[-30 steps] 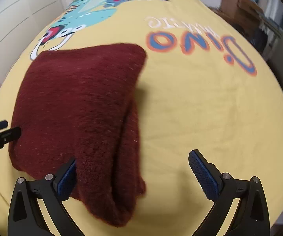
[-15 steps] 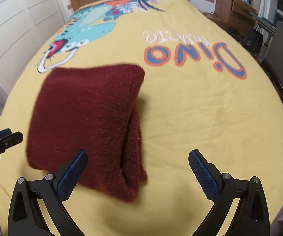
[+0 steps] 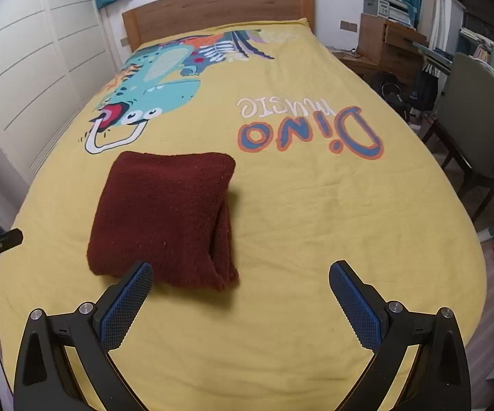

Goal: Fold small clothes

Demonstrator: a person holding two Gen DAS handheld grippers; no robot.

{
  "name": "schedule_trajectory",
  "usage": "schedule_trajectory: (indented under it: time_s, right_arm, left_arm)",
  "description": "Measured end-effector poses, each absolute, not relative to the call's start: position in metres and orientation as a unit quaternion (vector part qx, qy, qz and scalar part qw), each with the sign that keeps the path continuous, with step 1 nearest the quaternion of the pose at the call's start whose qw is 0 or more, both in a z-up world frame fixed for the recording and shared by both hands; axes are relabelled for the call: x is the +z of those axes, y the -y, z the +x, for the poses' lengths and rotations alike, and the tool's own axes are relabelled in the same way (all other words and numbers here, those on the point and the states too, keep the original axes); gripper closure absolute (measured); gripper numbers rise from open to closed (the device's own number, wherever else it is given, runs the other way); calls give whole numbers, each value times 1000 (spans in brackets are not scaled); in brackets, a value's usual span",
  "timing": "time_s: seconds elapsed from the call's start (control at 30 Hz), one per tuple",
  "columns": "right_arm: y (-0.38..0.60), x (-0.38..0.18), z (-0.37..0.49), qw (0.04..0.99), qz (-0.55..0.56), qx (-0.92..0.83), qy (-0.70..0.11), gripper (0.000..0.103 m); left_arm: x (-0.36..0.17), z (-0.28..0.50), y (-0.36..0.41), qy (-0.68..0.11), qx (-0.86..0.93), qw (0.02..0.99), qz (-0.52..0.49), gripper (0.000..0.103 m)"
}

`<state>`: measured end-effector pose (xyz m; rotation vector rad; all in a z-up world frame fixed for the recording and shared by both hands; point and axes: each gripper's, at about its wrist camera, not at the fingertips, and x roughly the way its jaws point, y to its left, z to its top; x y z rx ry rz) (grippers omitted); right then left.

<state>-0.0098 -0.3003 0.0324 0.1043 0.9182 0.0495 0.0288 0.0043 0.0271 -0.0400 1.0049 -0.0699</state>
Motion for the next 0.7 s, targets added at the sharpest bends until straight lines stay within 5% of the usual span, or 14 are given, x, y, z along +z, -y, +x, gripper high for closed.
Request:
schedule_trajectory:
  time_s: [0.7]
  right_arm:
    - [324,38,-60,889,26,-9,-456,0]
  left_arm:
    - [23,-5,-23,-490,-8,872,14,1]
